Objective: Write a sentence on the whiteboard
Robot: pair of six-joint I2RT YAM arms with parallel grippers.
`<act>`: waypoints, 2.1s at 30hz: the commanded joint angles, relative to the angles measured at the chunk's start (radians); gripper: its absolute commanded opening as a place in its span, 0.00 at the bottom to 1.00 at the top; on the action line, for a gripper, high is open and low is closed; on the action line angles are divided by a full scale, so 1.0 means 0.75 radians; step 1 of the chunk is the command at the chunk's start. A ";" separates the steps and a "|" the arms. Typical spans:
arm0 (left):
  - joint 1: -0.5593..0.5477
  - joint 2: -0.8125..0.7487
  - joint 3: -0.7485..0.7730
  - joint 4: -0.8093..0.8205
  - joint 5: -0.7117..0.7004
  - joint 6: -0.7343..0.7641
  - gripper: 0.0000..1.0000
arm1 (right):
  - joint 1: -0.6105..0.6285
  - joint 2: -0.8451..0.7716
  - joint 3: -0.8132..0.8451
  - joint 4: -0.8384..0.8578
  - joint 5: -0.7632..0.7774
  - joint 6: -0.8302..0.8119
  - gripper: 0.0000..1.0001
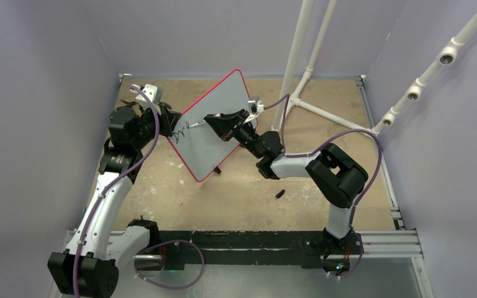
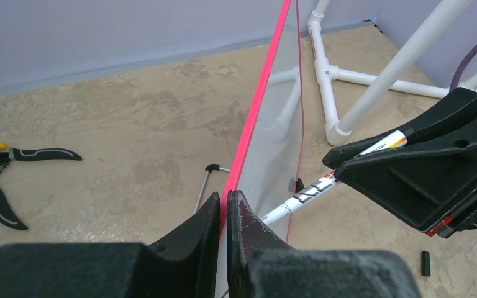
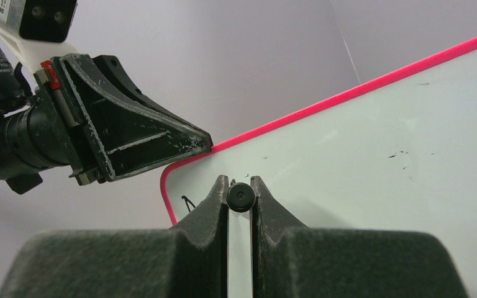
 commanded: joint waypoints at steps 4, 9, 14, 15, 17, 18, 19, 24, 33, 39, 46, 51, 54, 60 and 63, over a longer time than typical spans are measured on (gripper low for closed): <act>0.008 0.006 -0.015 -0.018 0.030 -0.016 0.06 | -0.003 0.005 -0.020 0.008 0.000 -0.022 0.00; 0.011 0.008 -0.016 -0.015 0.035 -0.016 0.06 | -0.003 -0.006 -0.022 -0.008 0.014 -0.033 0.00; 0.011 0.006 -0.014 -0.015 0.034 -0.018 0.06 | -0.002 -0.003 -0.027 -0.013 0.021 -0.033 0.00; 0.013 0.005 -0.016 -0.015 0.035 -0.018 0.06 | -0.003 -0.002 -0.027 -0.017 0.023 -0.033 0.00; 0.013 0.006 -0.015 -0.015 0.037 -0.018 0.06 | -0.003 -0.002 -0.027 -0.020 0.029 -0.034 0.00; 0.013 0.006 -0.015 -0.015 0.036 -0.018 0.06 | -0.003 -0.003 -0.026 -0.022 0.032 -0.036 0.00; 0.013 0.007 -0.015 -0.015 0.036 -0.018 0.06 | -0.003 -0.005 -0.024 -0.024 0.036 -0.037 0.00; 0.013 0.008 -0.015 -0.015 0.037 -0.018 0.06 | -0.002 -0.018 -0.031 -0.037 0.061 -0.048 0.00; 0.013 0.010 -0.014 -0.012 0.039 -0.020 0.06 | -0.003 -0.042 -0.027 -0.059 0.081 -0.055 0.00; 0.013 0.012 -0.015 -0.011 0.043 -0.021 0.06 | -0.003 -0.062 -0.033 -0.049 0.108 -0.058 0.00; 0.013 0.010 -0.016 -0.009 0.044 -0.020 0.06 | -0.004 -0.102 -0.068 -0.037 0.133 -0.067 0.00; 0.014 0.010 -0.016 -0.009 0.048 -0.023 0.06 | -0.005 -0.153 -0.096 -0.016 0.115 -0.058 0.00; 0.015 0.010 -0.014 -0.010 0.047 -0.022 0.06 | -0.012 -0.160 -0.087 -0.014 0.109 -0.056 0.00; 0.013 0.013 -0.016 -0.009 0.050 -0.022 0.06 | -0.059 -0.113 -0.039 0.007 0.069 -0.021 0.00; 0.015 0.016 -0.016 -0.009 0.050 -0.022 0.06 | -0.067 -0.093 -0.010 0.008 0.052 -0.021 0.00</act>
